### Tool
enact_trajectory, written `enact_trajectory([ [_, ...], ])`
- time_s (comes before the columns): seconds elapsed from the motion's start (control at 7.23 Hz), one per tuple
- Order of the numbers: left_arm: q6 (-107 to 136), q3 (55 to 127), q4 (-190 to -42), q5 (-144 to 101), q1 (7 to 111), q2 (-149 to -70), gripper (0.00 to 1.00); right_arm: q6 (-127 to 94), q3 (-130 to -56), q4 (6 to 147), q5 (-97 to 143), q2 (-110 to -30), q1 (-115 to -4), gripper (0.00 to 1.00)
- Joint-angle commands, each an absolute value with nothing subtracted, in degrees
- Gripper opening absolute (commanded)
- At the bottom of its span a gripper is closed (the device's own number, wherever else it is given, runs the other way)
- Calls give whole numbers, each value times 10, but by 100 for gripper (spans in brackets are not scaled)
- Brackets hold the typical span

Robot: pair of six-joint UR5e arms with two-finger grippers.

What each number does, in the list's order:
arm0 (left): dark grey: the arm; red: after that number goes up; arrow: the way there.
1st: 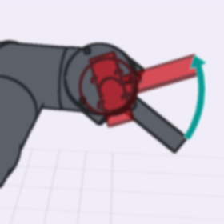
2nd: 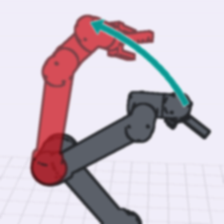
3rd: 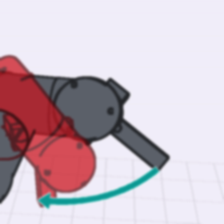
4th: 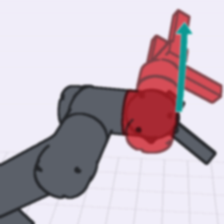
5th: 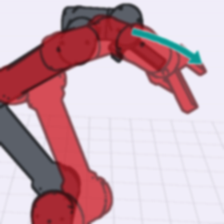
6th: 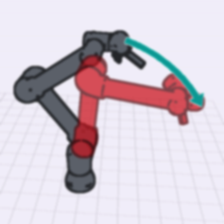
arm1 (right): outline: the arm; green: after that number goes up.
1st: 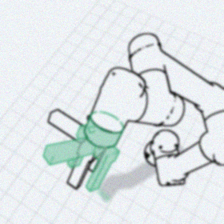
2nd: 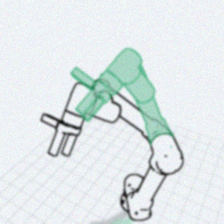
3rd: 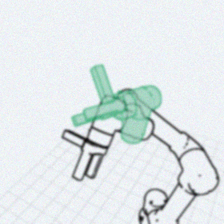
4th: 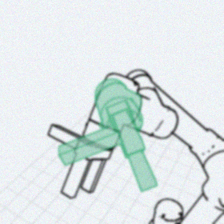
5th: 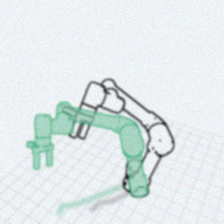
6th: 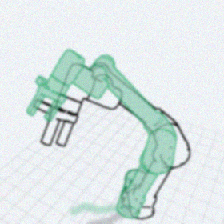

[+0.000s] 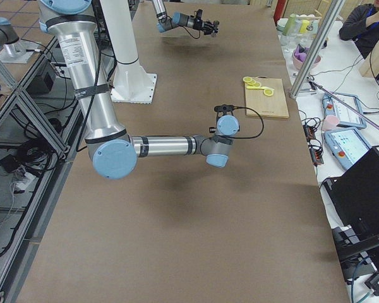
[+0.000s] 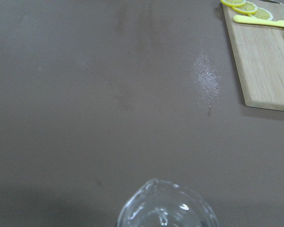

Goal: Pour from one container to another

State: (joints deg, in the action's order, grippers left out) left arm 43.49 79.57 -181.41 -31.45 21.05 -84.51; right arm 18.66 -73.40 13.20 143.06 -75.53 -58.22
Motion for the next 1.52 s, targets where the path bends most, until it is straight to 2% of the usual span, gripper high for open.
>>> enact_trajectory([
  [0.0,437,828,-1794,-297,208,-845,0,124,-738,71,1412,-779,-558,0],
  [0.41,439,853,-1745,-260,192,-843,0,87,-736,6,1412,-809,-537,0],
  [0.69,464,870,-1661,-227,180,-842,0,63,-735,-11,1392,-809,-513,0],
  [0.97,603,891,-1559,-197,171,-841,0,46,-725,-38,1363,-809,-490,0],
  [1.38,692,894,-1558,-197,163,-842,0,43,-725,-40,1338,-813,-466,0],
])
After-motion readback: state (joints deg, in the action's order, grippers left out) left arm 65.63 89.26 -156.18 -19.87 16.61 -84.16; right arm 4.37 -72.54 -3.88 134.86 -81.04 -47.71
